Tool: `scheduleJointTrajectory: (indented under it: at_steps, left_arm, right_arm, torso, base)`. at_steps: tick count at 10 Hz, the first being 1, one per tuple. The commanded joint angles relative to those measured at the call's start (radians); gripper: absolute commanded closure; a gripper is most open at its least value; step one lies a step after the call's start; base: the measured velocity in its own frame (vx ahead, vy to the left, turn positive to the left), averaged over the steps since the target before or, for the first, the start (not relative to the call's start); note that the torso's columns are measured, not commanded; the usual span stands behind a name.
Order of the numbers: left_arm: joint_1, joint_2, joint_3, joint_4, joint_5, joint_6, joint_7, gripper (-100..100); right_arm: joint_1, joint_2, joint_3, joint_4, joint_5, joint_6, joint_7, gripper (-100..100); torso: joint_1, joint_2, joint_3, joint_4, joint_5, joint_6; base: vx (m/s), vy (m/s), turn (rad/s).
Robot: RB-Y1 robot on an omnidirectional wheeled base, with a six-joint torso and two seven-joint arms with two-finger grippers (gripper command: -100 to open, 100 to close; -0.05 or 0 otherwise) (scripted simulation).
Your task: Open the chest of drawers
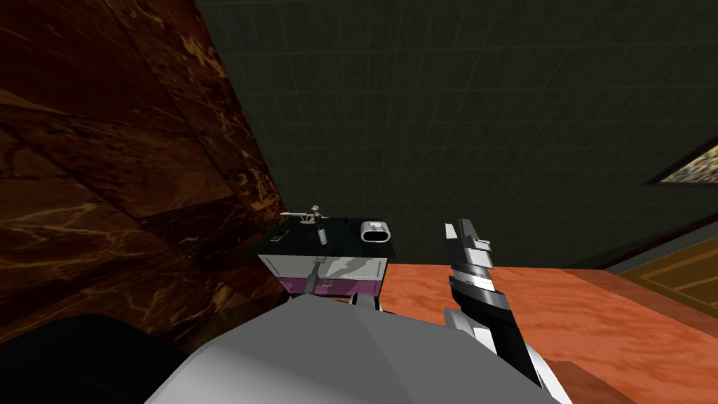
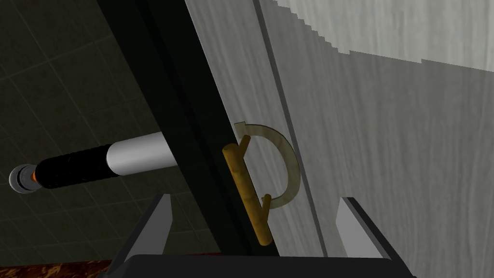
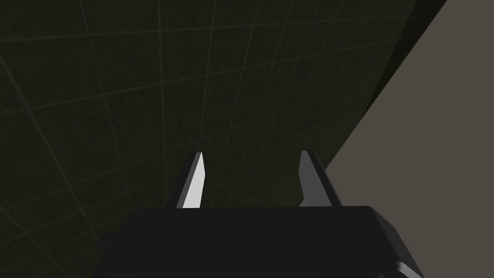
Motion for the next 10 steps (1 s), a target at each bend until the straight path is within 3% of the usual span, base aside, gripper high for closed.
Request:
scheduleJointTrajectory:
  at_steps: [1,6,9,10]
  left_arm:
    - [-0.015,0.002,0.003,0.024,0.002,-0.005,-0.002,100]
    - [0.074,-0.011,-0.025,0.048,-0.024,-0.117,0.002,100]
    - [0.092,-0.012,-0.03,0.057,-0.029,-0.141,0.003,100]
    - [0.093,0.026,-0.03,0.053,-0.029,-0.143,0.005,-100]
  right_arm:
    - [0.0,0.0,0.0,0.0,0.0,0.0,0.0,0]
    - [0.0,0.0,0.0,0.0,0.0,0.0,0.0,0]
    - [0.0,0.0,0.0,0.0,0.0,0.0,0.0,0]
    - [0.0,0.0,0.0,0.0,0.0,0.0,0.0,0]
  torso:
    - [0.001,-0.001,-0.001,0.0,0.0,0.0]
    - [0.0,0.001,0.001,0.0,0.0,0.0]
    - [0.0,0.001,0.001,0.0,0.0,0.0]
    - [-0.001,0.003,0.002,0.001,0.0,0.0]
  base:
    - [0.004,0.004,0.032]
    - [0.064,0.016,0.054]
    - [0.054,0.008,0.031]
    - [0.0,0.0,0.0]
